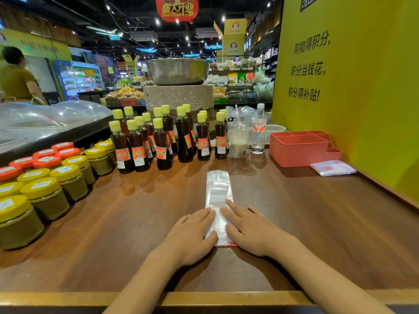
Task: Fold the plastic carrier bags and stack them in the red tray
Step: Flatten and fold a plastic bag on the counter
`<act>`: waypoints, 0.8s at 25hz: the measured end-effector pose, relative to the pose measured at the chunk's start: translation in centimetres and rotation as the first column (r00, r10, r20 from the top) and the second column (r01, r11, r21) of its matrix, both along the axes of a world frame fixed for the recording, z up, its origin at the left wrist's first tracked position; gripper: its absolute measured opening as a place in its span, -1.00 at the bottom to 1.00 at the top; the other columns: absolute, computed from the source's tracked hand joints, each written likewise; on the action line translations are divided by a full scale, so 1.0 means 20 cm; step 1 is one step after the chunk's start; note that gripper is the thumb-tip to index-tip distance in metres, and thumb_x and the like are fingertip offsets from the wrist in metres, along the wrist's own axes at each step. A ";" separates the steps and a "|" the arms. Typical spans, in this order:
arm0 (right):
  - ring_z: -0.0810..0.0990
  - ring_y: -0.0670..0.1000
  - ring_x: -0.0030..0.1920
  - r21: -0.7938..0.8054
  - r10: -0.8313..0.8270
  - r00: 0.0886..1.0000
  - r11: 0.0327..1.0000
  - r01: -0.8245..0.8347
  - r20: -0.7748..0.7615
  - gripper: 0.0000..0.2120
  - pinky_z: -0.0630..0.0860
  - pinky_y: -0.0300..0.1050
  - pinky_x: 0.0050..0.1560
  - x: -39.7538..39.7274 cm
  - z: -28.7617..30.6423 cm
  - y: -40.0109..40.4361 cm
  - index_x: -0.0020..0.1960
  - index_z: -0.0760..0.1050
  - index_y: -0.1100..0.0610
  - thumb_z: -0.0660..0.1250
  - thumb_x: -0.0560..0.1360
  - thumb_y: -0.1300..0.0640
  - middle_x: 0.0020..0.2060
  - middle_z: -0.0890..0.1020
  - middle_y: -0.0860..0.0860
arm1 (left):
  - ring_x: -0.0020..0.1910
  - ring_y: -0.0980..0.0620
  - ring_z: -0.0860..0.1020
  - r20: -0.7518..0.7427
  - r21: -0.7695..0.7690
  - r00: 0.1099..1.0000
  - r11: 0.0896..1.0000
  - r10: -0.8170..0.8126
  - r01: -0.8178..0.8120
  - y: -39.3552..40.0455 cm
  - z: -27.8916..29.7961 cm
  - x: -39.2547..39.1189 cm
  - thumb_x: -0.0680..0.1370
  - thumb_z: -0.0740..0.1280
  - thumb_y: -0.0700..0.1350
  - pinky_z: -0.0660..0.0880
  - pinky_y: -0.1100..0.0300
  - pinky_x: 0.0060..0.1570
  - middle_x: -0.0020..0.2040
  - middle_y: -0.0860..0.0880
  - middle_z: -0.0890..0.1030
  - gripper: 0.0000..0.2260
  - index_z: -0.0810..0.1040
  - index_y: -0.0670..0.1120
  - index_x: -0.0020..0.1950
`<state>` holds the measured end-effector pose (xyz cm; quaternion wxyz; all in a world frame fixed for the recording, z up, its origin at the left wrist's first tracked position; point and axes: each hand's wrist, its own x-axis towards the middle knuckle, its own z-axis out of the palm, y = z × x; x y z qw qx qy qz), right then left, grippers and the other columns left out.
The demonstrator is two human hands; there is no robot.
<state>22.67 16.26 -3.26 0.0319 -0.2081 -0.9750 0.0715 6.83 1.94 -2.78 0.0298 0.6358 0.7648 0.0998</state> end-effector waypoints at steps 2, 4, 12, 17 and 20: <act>-0.08 -0.15 0.60 0.020 0.010 0.998 1.000 -0.009 -0.069 -0.40 -0.11 0.01 0.60 0.00 0.00 0.00 0.64 -0.10 -0.12 -0.06 0.65 -0.18 0.63 -0.15 -0.15 | 0.57 0.17 0.08 -0.050 0.028 0.999 1.000 -0.003 0.004 0.01 0.02 -0.03 0.62 0.06 0.24 0.03 0.18 0.50 0.62 0.13 0.11 -0.40 0.09 0.09 0.63; -0.10 -0.17 0.60 0.038 0.027 0.996 0.999 -0.024 -0.081 -0.40 -0.12 0.00 0.60 0.00 0.01 0.01 0.65 -0.06 -0.10 -0.03 0.65 -0.17 0.63 -0.11 -0.16 | 0.51 0.17 0.17 -0.089 0.037 0.996 0.999 -0.021 0.024 0.03 0.05 -0.06 0.58 0.11 0.30 0.14 0.19 0.44 0.58 0.13 0.20 -0.37 0.17 0.09 0.61; 0.01 -0.24 0.56 -0.210 -0.026 0.994 0.978 0.003 -0.107 -0.49 -0.10 -0.07 0.60 0.01 0.04 0.04 0.63 0.04 -0.13 -0.03 0.70 -0.14 0.60 0.06 -0.22 | 0.50 0.28 0.01 0.128 -0.076 0.990 0.995 -0.060 0.070 0.00 0.06 -0.12 0.36 0.27 0.54 -0.05 0.26 0.46 0.56 0.30 0.01 -0.05 0.03 0.16 0.61; 0.23 -0.21 0.48 -0.347 -0.134 0.964 0.937 0.048 -0.229 -0.48 0.11 -0.34 0.35 0.10 0.10 0.09 0.55 0.23 -0.21 0.16 0.67 0.18 0.52 0.26 -0.27 | 0.52 0.12 0.16 0.180 -0.062 0.983 0.998 0.016 -0.005 0.01 0.06 -0.12 0.38 0.15 0.58 0.14 0.07 0.49 0.59 0.18 0.15 -0.13 0.13 0.19 0.58; 0.28 -0.17 0.48 -0.255 -0.078 0.959 0.967 0.006 -0.272 -0.54 0.18 -0.29 0.38 0.07 0.06 0.07 0.52 0.28 -0.23 0.24 0.66 0.05 0.51 0.32 -0.24 | 0.51 0.13 0.18 0.126 -0.028 0.992 1.000 -0.004 0.008 0.00 0.08 -0.09 0.41 0.11 0.56 0.15 0.12 0.47 0.58 0.17 0.18 -0.15 0.15 0.16 0.59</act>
